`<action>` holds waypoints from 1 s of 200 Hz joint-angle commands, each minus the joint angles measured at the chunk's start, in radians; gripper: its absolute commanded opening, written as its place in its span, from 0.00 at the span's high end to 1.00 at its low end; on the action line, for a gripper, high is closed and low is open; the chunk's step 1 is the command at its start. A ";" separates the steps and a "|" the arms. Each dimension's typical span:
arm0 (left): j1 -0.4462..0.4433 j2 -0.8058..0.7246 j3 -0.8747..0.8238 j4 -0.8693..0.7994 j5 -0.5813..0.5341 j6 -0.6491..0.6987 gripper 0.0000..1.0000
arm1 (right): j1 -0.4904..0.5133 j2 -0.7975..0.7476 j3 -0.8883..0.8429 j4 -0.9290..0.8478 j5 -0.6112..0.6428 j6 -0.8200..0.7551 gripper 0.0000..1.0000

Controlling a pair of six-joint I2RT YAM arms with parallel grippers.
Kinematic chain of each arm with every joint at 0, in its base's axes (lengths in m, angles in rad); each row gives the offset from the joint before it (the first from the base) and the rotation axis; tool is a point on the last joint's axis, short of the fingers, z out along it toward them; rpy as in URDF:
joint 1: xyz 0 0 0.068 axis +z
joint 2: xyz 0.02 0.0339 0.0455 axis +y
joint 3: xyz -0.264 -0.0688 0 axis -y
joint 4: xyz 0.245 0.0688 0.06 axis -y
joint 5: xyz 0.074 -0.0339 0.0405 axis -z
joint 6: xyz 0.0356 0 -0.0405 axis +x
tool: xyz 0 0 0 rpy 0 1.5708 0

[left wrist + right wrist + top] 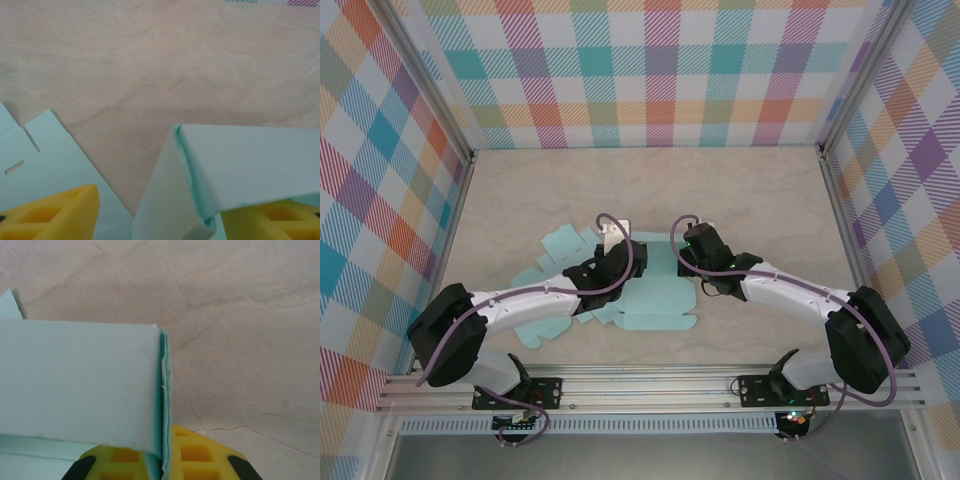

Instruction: Fold the paper box

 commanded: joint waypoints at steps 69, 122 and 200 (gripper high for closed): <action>-0.080 -0.129 -0.051 -0.094 0.009 -0.071 0.15 | 0.001 0.001 0.098 -0.184 -0.009 -0.033 1.00; -0.081 -0.168 0.002 -0.209 0.014 -0.078 0.15 | -0.073 0.034 0.213 -0.456 -0.097 -0.103 1.00; -0.072 -0.297 0.025 -0.270 0.008 -0.049 0.03 | -0.259 0.286 0.386 -0.754 -0.313 -0.282 1.00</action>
